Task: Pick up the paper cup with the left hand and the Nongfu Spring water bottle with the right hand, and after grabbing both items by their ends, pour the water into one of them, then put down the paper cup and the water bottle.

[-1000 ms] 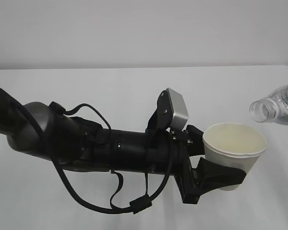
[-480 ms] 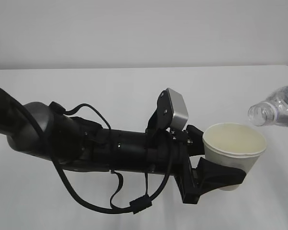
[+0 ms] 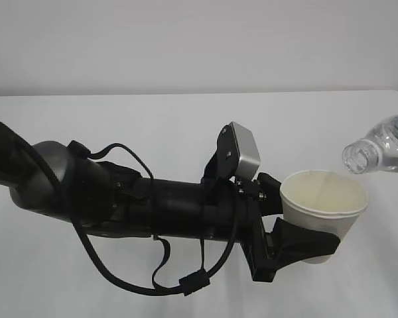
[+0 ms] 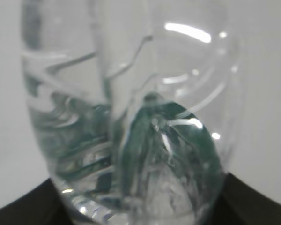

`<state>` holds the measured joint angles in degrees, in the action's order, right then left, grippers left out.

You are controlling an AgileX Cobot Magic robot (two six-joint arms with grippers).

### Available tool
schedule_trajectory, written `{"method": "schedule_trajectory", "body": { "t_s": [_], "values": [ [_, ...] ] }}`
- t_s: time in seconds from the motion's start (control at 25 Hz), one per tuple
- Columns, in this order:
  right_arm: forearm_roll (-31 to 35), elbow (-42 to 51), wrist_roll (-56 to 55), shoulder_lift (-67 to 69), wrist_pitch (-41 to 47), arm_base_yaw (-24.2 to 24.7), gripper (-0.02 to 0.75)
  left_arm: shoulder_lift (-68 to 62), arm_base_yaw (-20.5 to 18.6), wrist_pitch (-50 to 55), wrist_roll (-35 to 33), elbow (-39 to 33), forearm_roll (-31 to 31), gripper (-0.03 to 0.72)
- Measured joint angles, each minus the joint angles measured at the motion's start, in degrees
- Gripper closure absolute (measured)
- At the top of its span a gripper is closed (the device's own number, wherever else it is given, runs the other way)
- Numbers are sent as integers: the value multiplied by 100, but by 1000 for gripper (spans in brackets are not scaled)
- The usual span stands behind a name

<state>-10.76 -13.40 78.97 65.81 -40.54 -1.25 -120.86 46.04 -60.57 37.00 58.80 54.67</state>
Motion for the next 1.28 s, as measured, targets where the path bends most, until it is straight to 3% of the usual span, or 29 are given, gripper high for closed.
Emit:
{"method": "schedule_trajectory", "body": {
  "t_s": [1.28],
  "values": [
    [0,-106,157,0,-124,0,291,0,0,0,0,0,0,207]
  ]
}}
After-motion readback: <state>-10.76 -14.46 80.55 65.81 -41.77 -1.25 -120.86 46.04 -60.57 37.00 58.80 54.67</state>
